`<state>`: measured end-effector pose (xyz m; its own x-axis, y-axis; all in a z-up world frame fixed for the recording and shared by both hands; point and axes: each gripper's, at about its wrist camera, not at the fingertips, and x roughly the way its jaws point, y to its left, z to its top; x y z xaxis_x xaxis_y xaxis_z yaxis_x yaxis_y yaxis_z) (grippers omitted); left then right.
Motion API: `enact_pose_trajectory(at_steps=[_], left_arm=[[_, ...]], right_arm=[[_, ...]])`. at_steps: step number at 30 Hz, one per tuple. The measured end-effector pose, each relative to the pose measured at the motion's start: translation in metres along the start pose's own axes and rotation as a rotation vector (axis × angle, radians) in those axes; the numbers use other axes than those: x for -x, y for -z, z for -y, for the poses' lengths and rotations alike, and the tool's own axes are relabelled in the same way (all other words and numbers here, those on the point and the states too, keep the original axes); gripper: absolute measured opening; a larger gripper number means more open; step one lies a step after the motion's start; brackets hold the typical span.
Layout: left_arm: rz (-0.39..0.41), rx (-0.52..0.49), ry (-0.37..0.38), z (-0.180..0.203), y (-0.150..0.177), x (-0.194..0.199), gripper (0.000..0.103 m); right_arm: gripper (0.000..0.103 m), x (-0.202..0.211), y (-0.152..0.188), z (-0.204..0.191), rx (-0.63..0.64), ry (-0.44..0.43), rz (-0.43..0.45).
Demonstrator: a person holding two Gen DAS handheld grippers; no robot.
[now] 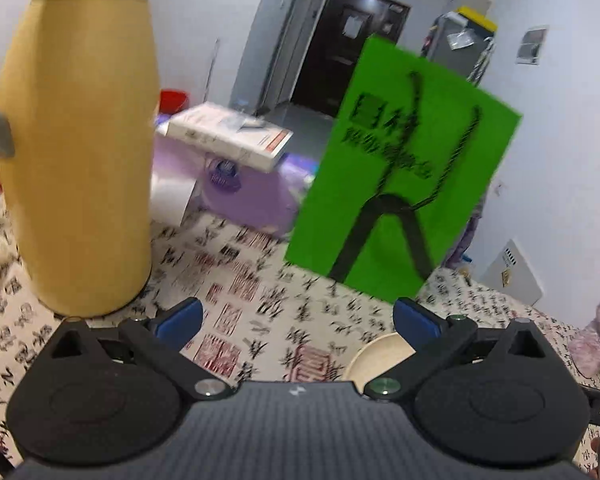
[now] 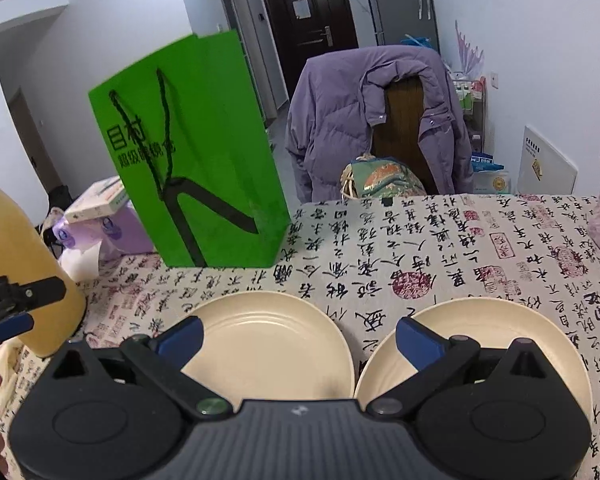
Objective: Organize plates and bowls
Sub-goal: 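Bring both grippers to the rim of the cream plate by the green bag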
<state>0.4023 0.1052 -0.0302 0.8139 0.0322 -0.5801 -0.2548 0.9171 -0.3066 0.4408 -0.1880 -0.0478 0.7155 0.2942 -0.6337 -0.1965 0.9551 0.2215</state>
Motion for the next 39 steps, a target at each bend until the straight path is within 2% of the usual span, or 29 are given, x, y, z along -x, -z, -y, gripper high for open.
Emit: enact_pose_trajectory(at_steps=[4, 8, 13, 15, 20, 23, 26, 28, 33, 39], left_arm=[[-0.045, 0.028, -0.005, -0.008, 0.006, -0.018, 0.103], [-0.082, -0.007, -0.011, -0.004, 0.012, -0.030, 0.103], [-0.139, 0.016, 0.013, -0.007, 0.019, -0.044, 0.103], [-0.157, 0.018, 0.026, -0.007, 0.022, -0.047, 0.103], [-0.179, -0.055, 0.048, 0.009, 0.029, -0.049, 0.102], [-0.203, -0.087, 0.064, 0.016, 0.033, -0.051, 0.094], [-0.247, -0.110, 0.072, 0.020, 0.037, -0.056, 0.075], [-0.274, -0.117, 0.075, 0.021, 0.040, -0.059, 0.065], [-0.305, -0.133, 0.080, 0.024, 0.046, -0.063, 0.057], [-0.359, -0.136, 0.092, 0.027, 0.053, -0.069, 0.038]], right_arm=[[0.102, -0.011, 0.002, -0.003, 0.004, 0.009, -0.016], [0.099, -0.024, 0.003, -0.005, 0.007, 0.027, -0.050], [0.098, -0.039, 0.004, -0.007, 0.027, 0.075, -0.082], [0.093, -0.045, 0.005, -0.007, 0.039, 0.082, -0.095], [0.080, -0.057, 0.007, -0.004, 0.042, 0.082, -0.130], [0.073, -0.061, 0.010, -0.005, 0.052, 0.075, -0.146], [0.071, -0.063, 0.010, -0.008, 0.074, 0.088, -0.145], [0.064, -0.064, 0.010, -0.009, 0.082, 0.089, -0.152], [0.052, -0.071, 0.012, -0.008, 0.088, 0.100, -0.182], [0.049, -0.073, 0.015, -0.010, 0.105, 0.112, -0.207]])
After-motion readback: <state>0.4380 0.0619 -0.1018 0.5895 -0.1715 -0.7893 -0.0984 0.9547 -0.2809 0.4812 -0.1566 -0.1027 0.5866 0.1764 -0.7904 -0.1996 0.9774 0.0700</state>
